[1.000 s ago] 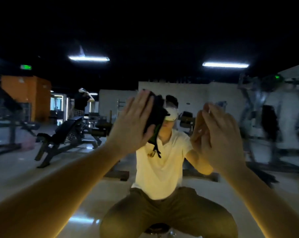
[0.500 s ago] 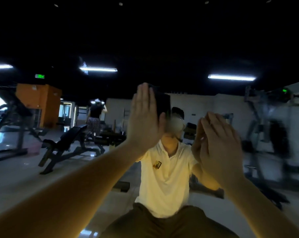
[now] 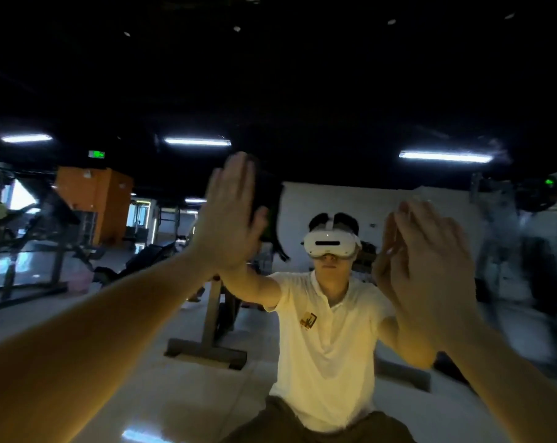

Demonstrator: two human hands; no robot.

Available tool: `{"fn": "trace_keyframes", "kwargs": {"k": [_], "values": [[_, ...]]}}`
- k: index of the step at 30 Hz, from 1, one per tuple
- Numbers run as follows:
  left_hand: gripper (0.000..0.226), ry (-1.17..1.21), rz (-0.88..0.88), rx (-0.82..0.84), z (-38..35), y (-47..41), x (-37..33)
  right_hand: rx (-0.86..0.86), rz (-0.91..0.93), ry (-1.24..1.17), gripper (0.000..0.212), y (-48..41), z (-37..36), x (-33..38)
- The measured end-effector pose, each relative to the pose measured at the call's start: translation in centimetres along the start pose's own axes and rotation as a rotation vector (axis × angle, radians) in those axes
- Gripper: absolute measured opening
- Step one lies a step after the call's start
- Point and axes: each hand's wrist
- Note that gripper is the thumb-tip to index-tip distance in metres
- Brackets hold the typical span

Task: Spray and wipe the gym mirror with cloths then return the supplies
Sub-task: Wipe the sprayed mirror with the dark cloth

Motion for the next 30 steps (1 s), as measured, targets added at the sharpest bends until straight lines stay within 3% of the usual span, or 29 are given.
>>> {"fn": "trace_keyframes", "kwargs": {"k": [3, 5, 13, 16, 19, 23, 30], "values": [[0.077, -0.018, 0.290, -0.005, 0.6, -0.1, 3.4, 0.015, -0.050, 0.023, 0.059, 0.0, -0.5, -0.9], [0.078, 0.024, 0.340, -0.016, 0.6, -0.3, 2.3, 0.012, -0.036, 0.025, 0.059, 0.3, -0.7, -1.0], [0.076, 0.159, 0.040, -0.061, 0.2, -4.4, -13.7, -0.032, 0.090, -0.056, 0.053, 0.1, 0.6, -3.3], [0.075, 0.159, -0.114, -0.040, 0.1, -4.9, -19.4, -0.044, -0.013, -0.252, 0.046, 0.4, 1.7, -4.8], [0.075, 0.154, -0.290, -0.017, -0.4, -4.3, -21.6, -0.055, -0.113, -0.302, 0.051, 0.4, 2.4, -5.8], [0.077, 0.115, -0.362, -0.010, -0.4, -4.0, -18.2, -0.047, -0.021, -0.236, 0.054, -0.1, 2.6, -4.1], [0.076, 0.094, -0.014, -0.040, -0.5, -0.7, -5.9, 0.059, 0.001, -0.035, 0.061, -1.7, 0.6, 0.5]]}}
Point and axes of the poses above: each hand's wrist, its own y-axis away from the middle knuckle, its own z-axis out of the back of the hand, x = y × z
